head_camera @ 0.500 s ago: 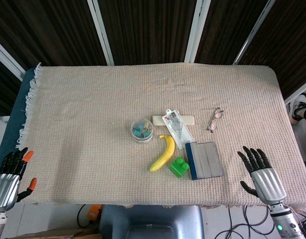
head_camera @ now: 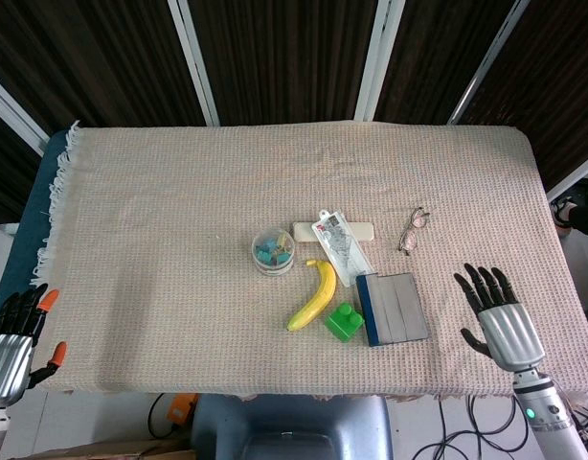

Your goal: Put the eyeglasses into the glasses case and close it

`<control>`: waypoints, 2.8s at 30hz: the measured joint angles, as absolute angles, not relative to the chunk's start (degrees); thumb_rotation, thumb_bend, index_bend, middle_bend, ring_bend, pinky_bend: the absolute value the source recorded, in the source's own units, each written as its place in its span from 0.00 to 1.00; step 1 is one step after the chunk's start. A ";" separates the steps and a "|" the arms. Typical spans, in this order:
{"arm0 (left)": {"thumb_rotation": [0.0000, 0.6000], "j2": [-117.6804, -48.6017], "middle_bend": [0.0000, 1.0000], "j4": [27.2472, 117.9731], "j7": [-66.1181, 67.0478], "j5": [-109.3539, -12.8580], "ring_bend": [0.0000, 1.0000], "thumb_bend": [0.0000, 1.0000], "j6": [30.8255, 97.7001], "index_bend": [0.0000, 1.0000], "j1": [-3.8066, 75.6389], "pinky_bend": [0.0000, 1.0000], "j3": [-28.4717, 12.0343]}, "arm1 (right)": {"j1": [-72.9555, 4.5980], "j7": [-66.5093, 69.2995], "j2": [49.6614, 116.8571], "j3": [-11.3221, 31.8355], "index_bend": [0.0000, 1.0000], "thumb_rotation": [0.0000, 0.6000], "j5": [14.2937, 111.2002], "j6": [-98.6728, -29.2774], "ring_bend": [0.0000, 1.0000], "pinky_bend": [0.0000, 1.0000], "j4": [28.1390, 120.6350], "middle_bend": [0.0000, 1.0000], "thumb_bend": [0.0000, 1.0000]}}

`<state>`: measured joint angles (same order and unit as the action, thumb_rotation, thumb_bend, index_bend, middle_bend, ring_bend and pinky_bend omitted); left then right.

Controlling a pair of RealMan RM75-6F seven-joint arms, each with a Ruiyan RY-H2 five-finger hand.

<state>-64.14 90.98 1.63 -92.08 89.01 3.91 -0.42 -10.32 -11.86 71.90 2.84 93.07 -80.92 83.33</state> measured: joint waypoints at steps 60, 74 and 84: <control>1.00 -64.38 0.00 91.40 3.09 -87.64 0.00 0.38 85.31 0.00 5.86 0.03 -1.92 | -48.24 -24.17 104.61 5.36 0.46 1.00 84.20 -37.63 0.00 0.00 19.89 0.00 0.37; 1.00 -64.49 0.00 91.63 3.47 -88.27 0.00 0.38 85.35 0.00 5.98 0.03 -1.62 | -44.86 -21.46 100.63 3.09 0.52 1.00 84.72 -39.67 0.00 0.00 22.03 0.00 0.37; 1.00 -64.48 0.00 91.60 3.46 -88.77 0.00 0.38 85.32 0.00 6.10 0.03 -1.40 | -43.22 -20.62 98.62 2.70 0.56 1.00 84.36 -40.67 0.00 0.00 24.47 0.02 0.37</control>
<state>-64.48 91.60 3.46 -88.77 85.32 6.10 -1.40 -43.22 -20.62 98.62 2.70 84.36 -40.67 24.47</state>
